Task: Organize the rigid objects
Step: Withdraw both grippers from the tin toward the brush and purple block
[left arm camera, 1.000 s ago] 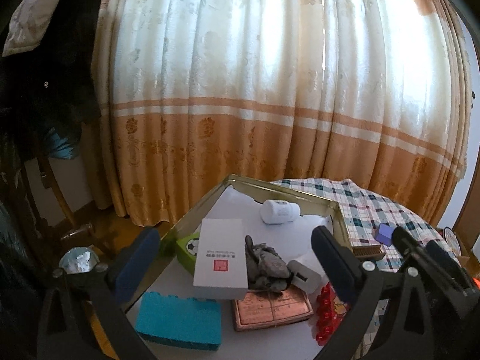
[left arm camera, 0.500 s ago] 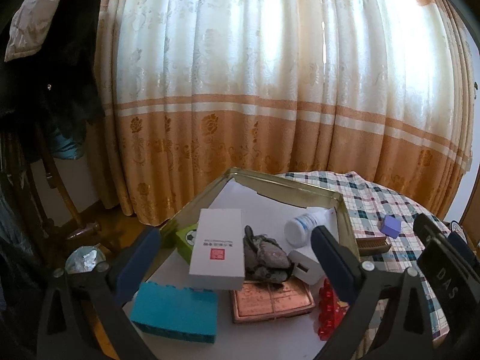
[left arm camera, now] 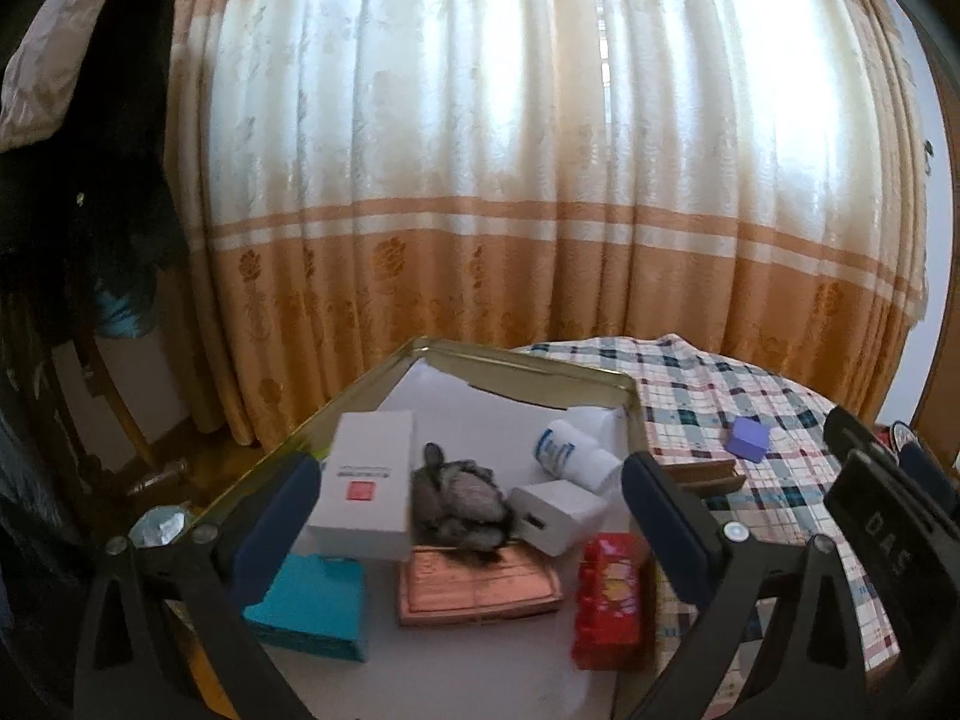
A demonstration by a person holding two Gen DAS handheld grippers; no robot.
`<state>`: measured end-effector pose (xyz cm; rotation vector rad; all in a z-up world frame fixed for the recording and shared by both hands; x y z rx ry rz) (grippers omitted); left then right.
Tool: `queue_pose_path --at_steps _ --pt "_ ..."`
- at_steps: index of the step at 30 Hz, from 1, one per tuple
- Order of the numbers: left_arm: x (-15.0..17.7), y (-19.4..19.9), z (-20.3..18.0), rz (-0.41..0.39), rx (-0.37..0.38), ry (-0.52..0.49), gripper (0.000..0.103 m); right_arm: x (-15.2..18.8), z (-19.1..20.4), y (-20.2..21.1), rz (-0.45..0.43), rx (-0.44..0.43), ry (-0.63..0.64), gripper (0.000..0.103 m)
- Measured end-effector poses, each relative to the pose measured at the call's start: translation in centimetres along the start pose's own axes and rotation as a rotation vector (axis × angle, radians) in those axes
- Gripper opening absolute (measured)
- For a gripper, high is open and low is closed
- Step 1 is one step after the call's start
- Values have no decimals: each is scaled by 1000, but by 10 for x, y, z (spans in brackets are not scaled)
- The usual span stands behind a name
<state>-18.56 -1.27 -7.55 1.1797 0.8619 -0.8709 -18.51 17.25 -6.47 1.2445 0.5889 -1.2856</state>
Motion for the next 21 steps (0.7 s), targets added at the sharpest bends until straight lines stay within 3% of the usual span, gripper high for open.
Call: queue_pose_path --at_steps 14,18,21 --pt "-5 13 -53 -26 84 -87 101 -29 -68 -9 -50 121 -43 71" --pt "-8 12 -79 -18 108 -169 101 -33 -86 -13 -20 111 -113 71" --pt "-9 11 -95 -4 135 -217 97 -39 -89 -14 -49 158 -44 71"
Point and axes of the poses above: each gripper's, at about its wrist camera, not at the fingertips, and y roughly against the way its jaws point, z to its left, x to its underside, the point moved 6 cm from there along -y, roughly the way its jaws point, and after that the axes turned 11 degrees about -y, right-handed, at the moved point
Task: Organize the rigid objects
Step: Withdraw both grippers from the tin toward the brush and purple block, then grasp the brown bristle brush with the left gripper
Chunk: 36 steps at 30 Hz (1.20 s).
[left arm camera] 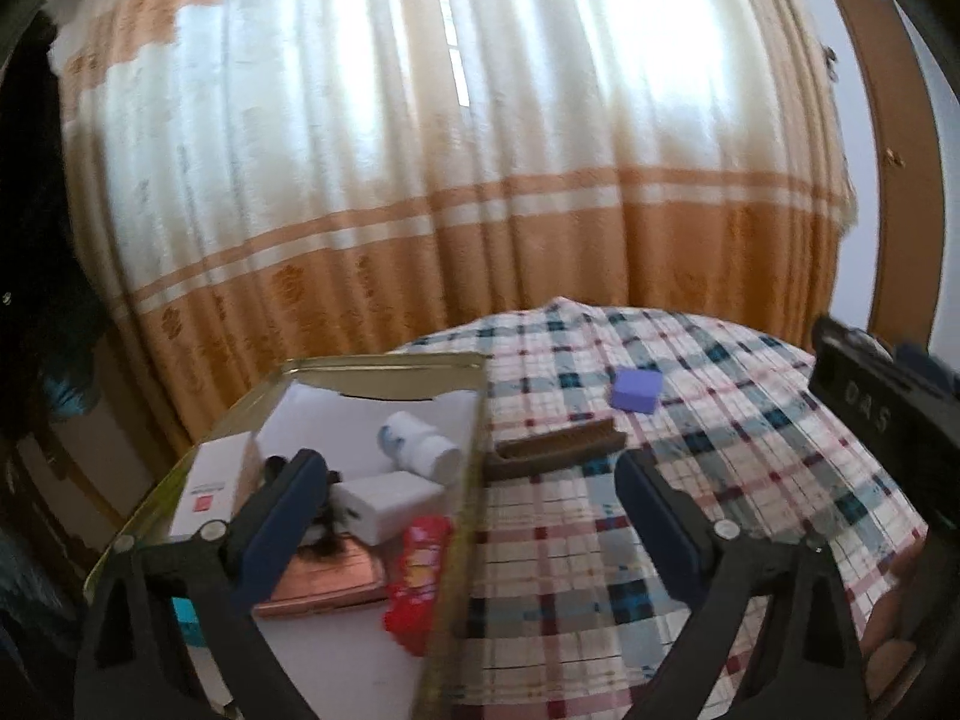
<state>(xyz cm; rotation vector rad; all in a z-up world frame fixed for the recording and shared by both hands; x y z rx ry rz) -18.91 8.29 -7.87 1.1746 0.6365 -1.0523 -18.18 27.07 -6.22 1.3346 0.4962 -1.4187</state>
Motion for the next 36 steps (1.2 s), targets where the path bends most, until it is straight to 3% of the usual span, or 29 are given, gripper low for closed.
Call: queue_pose_path --at_steps 3,9,22,27,32,36 --pt "-8 -2 -9 -23 47 19 97 -6 -6 -1 -33 18 37 71" --pt "-21 -20 -39 8 102 -50 97 -8 -26 -12 23 14 -43 71" --pt "-23 -79 -72 153 108 -184 97 -10 -22 -30 64 10 -10 71" --pt "-19 -107 -77 243 135 -194 95 -13 -27 -42 77 24 -1 71" --pt "-12 -129 -81 338 172 -179 86 -14 -31 -48 93 28 -13 71" --pt "-11 -137 -80 358 171 -168 87 -14 -33 -54 107 30 -17 71"
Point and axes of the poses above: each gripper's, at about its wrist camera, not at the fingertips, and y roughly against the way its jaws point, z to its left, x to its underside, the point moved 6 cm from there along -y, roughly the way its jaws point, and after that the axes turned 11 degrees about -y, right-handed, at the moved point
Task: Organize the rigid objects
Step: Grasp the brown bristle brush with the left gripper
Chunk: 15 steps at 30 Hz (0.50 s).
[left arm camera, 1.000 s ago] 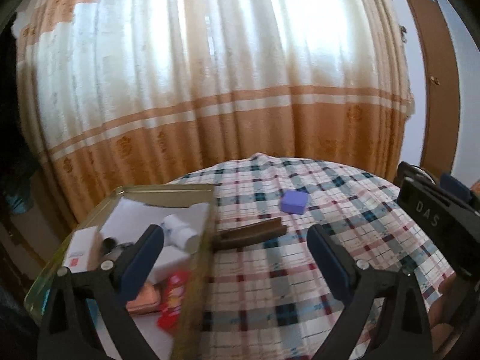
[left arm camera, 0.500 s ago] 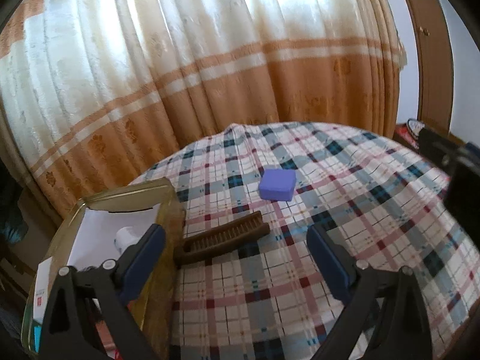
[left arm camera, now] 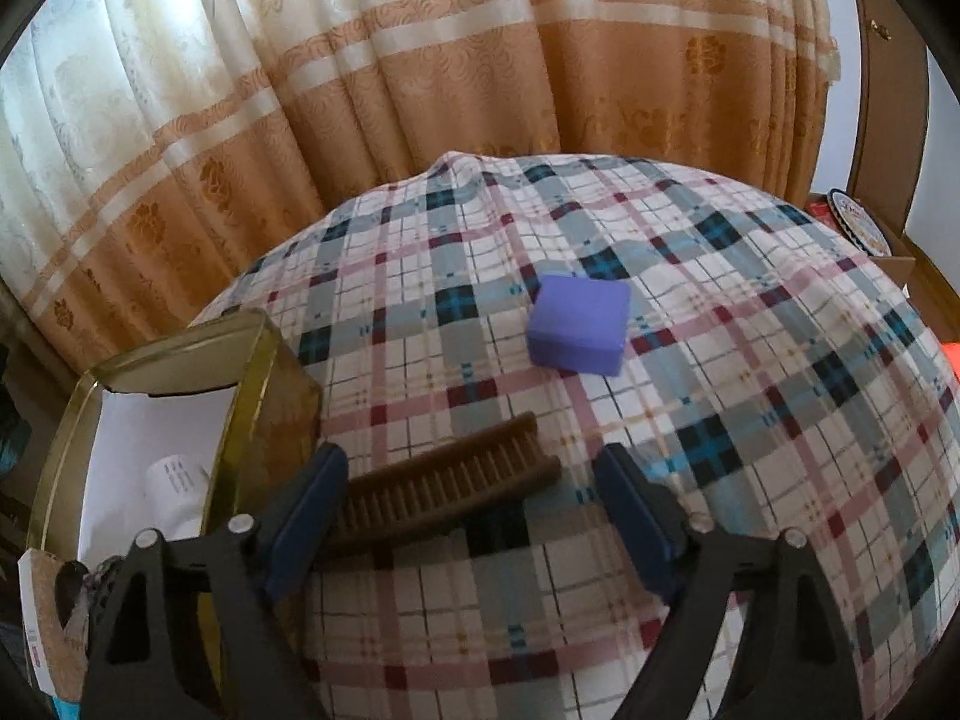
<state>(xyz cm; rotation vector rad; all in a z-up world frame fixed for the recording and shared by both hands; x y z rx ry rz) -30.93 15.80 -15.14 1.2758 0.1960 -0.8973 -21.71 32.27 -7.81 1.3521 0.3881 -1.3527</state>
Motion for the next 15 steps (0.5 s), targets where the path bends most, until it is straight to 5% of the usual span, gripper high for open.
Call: queue_pose_path --at_steps 15 --pt "-4 -4 3 19 -13 31 89 5 2 -18 89 -29 -26 71"
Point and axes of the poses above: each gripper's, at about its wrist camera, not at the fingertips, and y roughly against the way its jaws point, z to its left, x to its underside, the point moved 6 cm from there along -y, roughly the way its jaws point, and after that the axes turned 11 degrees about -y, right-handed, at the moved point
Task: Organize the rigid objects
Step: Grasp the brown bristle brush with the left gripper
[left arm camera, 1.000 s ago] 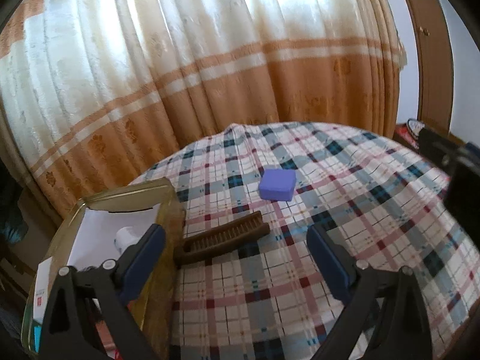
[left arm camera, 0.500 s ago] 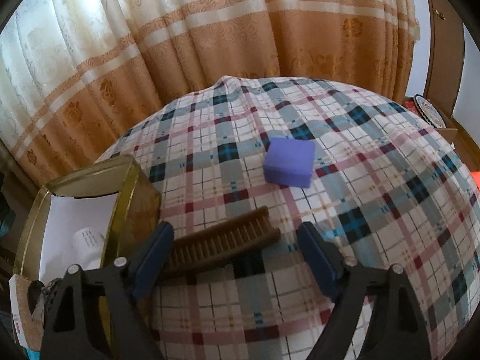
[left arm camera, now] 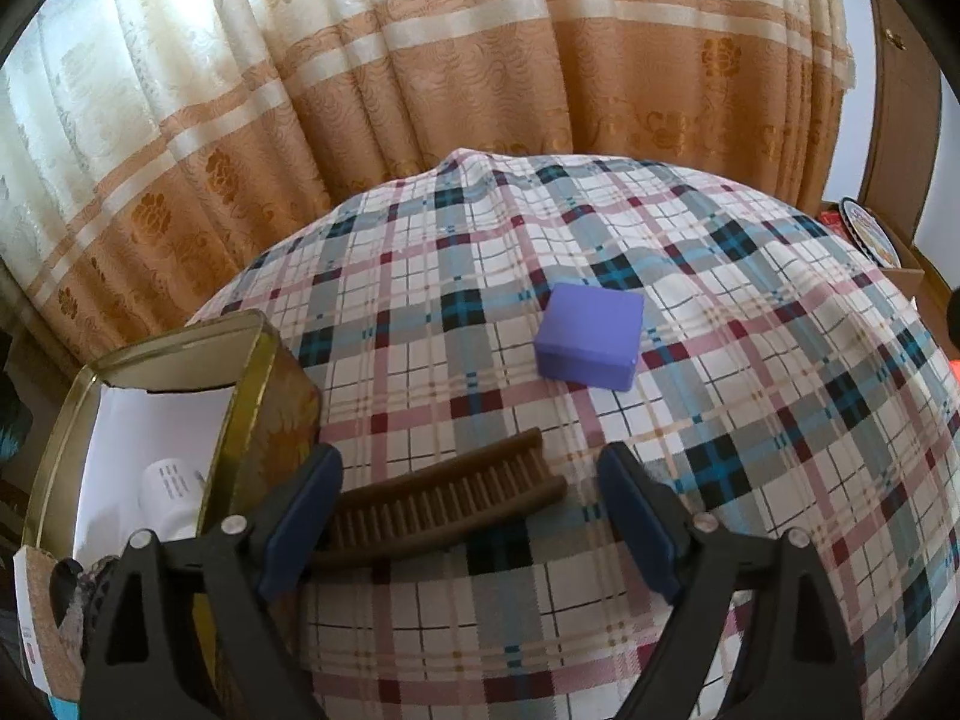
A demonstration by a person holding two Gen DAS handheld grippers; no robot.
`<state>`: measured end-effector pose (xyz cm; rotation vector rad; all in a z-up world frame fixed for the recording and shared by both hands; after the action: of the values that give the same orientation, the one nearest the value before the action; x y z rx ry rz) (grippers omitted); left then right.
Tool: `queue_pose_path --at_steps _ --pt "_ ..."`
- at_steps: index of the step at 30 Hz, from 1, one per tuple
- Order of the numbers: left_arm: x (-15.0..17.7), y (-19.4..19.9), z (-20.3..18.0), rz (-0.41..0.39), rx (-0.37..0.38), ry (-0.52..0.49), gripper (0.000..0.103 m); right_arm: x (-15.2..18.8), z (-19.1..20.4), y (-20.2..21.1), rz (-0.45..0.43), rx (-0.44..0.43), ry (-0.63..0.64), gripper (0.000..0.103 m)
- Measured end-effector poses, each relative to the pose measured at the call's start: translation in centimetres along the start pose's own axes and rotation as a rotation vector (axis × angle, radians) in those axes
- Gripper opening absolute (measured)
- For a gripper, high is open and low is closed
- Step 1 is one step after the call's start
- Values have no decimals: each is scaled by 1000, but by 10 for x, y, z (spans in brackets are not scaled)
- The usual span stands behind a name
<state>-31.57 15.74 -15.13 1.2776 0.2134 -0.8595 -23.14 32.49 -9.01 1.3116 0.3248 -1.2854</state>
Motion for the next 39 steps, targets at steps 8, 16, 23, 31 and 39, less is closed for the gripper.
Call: queue_pose_path --at_steps 8,16,23,31,39 --pt "1 -1 1 71 -38 84 89 -1 -8 -1 10 1 -38 71" --pt "12 19 -32 116 52 89 85 -1 -16 2 15 5 -63 71" --pt "3 32 -42 98 78 -19 80 -2 -22 4 15 8 -80 71" --pt "7 17 -27 117 84 -46 80 -2 -23 4 15 7 -80 71" --pt "16 13 -17 134 234 44 77 0 -17 -3 44 -6 -58 71"
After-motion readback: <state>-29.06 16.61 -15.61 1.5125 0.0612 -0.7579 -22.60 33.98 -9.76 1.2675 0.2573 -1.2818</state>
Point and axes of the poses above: each gripper's, at about its wrist camera, not at the fingertips, and y roughly against the way its jaws point, z to its left, x to its underside, the point moved 6 cm from there along -y, roughly the way its jaws point, and after that the axes turned 11 degrees about -y, right-handed, at the moved point
